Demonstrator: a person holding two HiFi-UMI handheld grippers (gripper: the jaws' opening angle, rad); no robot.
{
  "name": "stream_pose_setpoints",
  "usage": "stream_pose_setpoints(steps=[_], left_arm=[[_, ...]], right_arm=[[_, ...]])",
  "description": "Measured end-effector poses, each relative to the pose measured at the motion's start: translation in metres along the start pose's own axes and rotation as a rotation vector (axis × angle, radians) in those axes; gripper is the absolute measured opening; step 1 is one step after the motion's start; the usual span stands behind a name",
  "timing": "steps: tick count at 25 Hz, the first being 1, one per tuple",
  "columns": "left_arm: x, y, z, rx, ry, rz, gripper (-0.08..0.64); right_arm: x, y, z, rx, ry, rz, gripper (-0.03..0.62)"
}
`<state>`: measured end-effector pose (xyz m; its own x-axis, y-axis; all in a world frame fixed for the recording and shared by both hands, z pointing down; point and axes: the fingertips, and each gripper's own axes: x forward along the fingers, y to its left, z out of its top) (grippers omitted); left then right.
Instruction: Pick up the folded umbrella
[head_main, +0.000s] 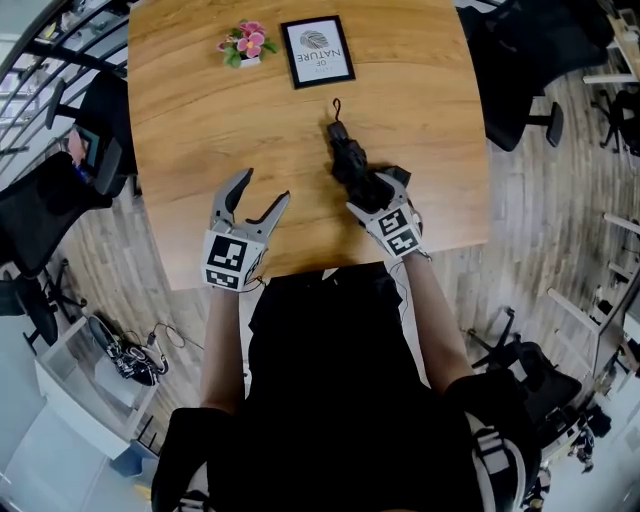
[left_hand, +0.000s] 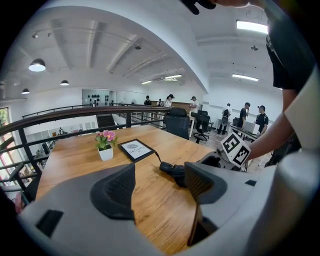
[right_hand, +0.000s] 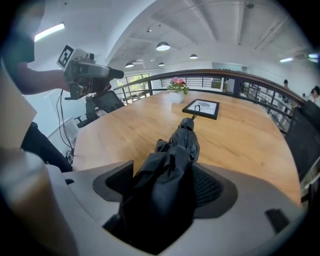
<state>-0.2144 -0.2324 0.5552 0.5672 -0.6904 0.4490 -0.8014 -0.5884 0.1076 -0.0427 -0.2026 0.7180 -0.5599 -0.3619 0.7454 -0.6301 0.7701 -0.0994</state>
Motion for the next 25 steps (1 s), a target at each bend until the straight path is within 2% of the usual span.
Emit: stream_pose_setpoints(steps=[11,15,25], left_arm=[[0.005,0.003,-0.003,0.0,0.006,-0.028,0.312],[0.006,0.003,-0.001,0.006,0.004,-0.037,0.311],[0.014,0.007,-0.004,0.011,0.019,-0.048,0.311]], right_arm=[[0.009,-0.013,-0.01,0.042,0.06,-0.063,0.365],[0.011,-0.017,-0.013,0.092,0.07,-0.067,0.371],[0.022,-0.021,-0.021,0.106,0.097,-0.045,0.371]])
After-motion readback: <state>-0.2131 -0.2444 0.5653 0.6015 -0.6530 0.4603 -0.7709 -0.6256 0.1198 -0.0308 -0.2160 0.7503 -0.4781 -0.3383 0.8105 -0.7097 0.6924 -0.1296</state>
